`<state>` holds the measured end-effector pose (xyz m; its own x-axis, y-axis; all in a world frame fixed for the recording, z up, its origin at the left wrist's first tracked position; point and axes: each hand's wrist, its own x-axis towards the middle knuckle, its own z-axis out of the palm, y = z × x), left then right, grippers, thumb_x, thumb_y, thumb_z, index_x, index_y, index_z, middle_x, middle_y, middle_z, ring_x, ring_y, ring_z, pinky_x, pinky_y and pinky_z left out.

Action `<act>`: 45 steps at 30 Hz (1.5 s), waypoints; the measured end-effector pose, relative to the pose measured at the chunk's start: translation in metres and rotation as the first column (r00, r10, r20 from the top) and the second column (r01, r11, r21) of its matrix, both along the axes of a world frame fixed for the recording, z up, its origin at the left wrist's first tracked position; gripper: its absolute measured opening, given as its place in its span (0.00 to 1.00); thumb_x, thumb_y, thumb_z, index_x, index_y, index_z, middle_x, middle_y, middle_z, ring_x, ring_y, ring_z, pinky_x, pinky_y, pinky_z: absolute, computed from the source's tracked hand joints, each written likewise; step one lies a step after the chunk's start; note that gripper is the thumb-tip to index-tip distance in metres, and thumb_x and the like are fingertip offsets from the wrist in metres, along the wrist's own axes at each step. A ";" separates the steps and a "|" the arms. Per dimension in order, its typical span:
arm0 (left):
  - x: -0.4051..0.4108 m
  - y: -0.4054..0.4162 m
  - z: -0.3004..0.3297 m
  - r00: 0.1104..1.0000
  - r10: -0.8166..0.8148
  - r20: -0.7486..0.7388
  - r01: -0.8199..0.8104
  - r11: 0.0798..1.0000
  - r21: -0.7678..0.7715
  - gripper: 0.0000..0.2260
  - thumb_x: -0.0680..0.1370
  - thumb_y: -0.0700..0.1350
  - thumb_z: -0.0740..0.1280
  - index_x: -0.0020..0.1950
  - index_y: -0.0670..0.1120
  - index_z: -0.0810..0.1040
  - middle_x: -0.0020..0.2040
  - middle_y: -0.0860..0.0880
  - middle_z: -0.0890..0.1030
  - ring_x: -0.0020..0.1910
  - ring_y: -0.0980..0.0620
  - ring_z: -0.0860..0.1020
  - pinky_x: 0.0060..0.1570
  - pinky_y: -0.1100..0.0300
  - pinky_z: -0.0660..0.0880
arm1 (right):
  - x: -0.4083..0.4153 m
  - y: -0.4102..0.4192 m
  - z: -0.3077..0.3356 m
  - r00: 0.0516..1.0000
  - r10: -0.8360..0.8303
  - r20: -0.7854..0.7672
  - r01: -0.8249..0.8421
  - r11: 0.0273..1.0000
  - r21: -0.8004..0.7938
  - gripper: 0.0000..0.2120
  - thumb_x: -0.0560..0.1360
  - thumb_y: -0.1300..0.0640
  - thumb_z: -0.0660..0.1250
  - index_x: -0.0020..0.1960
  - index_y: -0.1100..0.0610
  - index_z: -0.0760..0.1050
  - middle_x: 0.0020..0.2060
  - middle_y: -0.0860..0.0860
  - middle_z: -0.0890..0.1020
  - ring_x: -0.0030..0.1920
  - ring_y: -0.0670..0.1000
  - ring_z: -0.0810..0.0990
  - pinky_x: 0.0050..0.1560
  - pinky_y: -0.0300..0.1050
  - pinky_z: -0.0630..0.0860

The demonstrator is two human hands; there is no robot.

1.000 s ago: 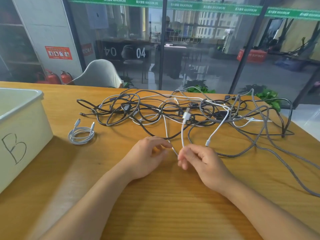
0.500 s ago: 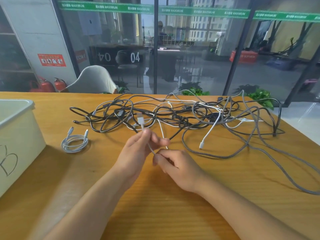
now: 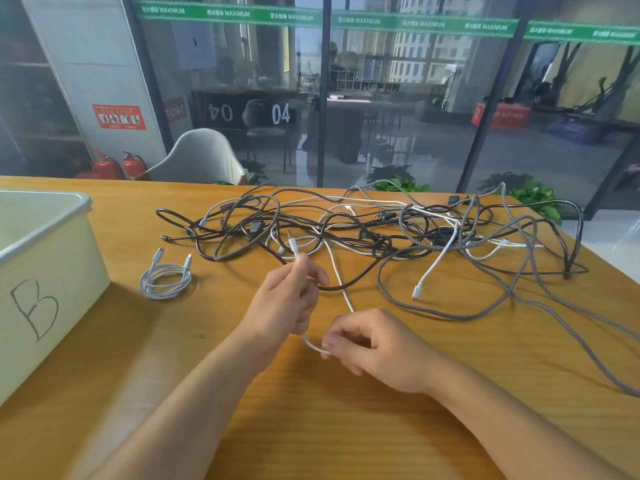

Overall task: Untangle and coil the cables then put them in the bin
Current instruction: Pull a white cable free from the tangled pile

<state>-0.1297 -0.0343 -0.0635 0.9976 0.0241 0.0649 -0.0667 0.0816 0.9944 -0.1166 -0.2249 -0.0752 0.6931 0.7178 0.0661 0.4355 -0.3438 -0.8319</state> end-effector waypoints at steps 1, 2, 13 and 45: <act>0.000 0.000 -0.001 1.000 0.016 0.006 -0.016 1.000 -0.025 0.23 0.87 0.58 0.53 0.49 0.42 0.77 0.31 0.48 0.58 0.30 0.50 0.53 0.30 0.57 0.51 | 0.001 -0.003 0.001 0.999 -0.006 0.034 0.007 1.000 -0.024 0.13 0.84 0.49 0.66 0.45 0.53 0.83 0.28 0.51 0.75 0.31 0.48 0.70 0.34 0.43 0.66; 0.001 0.001 -0.001 0.999 0.031 0.009 -0.031 0.998 -0.051 0.23 0.87 0.58 0.53 0.49 0.42 0.77 0.32 0.48 0.58 0.31 0.50 0.53 0.31 0.56 0.50 | 0.002 -0.005 0.001 0.997 -0.016 0.078 0.021 0.998 -0.057 0.13 0.84 0.48 0.66 0.45 0.51 0.84 0.28 0.52 0.74 0.30 0.46 0.69 0.34 0.41 0.65; -0.001 0.003 0.007 0.993 0.066 0.098 -0.042 0.971 -0.234 0.17 0.88 0.48 0.54 0.59 0.42 0.80 0.35 0.51 0.67 0.32 0.52 0.58 0.32 0.59 0.56 | 0.004 -0.009 0.005 0.988 0.031 0.154 -0.004 0.985 -0.170 0.14 0.84 0.49 0.65 0.43 0.51 0.84 0.28 0.50 0.74 0.29 0.45 0.67 0.33 0.36 0.62; -0.017 -0.020 0.016 0.987 -0.131 0.096 0.136 0.990 -0.039 0.26 0.86 0.57 0.52 0.60 0.42 0.84 0.47 0.44 0.82 0.39 0.51 0.76 0.31 0.59 0.70 | -0.016 0.012 0.003 0.951 -0.032 -0.308 0.133 0.940 0.313 0.16 0.87 0.52 0.57 0.43 0.52 0.75 0.30 0.45 0.66 0.27 0.47 0.59 0.28 0.41 0.58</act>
